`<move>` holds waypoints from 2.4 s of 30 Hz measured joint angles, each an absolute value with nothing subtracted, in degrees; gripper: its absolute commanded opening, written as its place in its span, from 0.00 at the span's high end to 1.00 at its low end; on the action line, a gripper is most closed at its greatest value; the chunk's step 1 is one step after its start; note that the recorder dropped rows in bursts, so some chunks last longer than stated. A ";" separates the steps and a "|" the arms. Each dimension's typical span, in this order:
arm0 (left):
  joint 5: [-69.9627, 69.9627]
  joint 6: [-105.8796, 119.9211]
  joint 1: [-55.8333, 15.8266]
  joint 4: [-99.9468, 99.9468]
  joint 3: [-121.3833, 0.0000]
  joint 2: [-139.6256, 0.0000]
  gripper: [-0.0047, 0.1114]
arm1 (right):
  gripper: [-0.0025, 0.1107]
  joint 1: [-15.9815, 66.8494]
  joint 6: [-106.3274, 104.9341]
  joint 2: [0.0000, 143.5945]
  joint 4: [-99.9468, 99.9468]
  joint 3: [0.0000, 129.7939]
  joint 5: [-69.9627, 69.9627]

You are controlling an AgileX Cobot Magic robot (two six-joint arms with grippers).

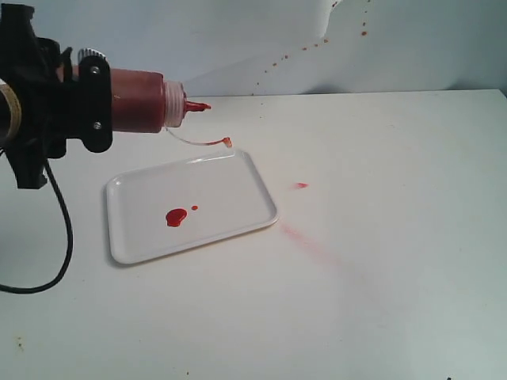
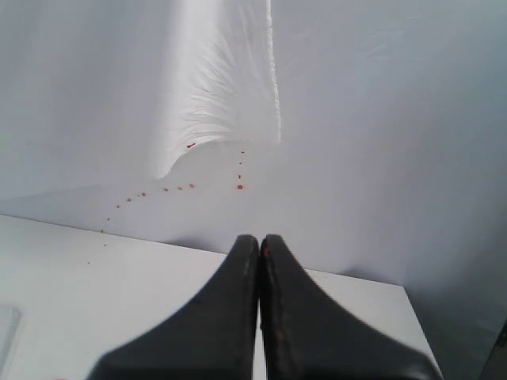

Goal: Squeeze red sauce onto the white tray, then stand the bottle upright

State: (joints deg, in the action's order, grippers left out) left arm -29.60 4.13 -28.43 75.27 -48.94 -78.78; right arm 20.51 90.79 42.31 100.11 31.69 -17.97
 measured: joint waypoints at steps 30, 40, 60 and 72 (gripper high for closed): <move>54.28 -22.83 4.90 54.29 -25.45 -69.12 0.96 | 0.98 20.56 96.04 42.31 100.11 31.69 -9.39; 67.70 -34.79 4.90 48.07 -21.34 -71.63 0.96 | 0.98 20.56 96.16 42.31 100.11 31.69 -3.17; 66.60 -30.70 -2.23 49.75 -21.21 -87.80 0.96 | 0.33 26.06 90.94 42.31 100.11 31.69 0.00; 66.83 -28.47 -11.40 49.55 -21.21 -87.80 0.96 | 0.05 27.31 88.98 47.18 94.07 31.69 2.67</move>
State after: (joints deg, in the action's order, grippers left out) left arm 66.83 -28.47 -11.40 49.55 -21.21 -87.80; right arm 27.31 88.98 47.18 94.07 31.69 2.67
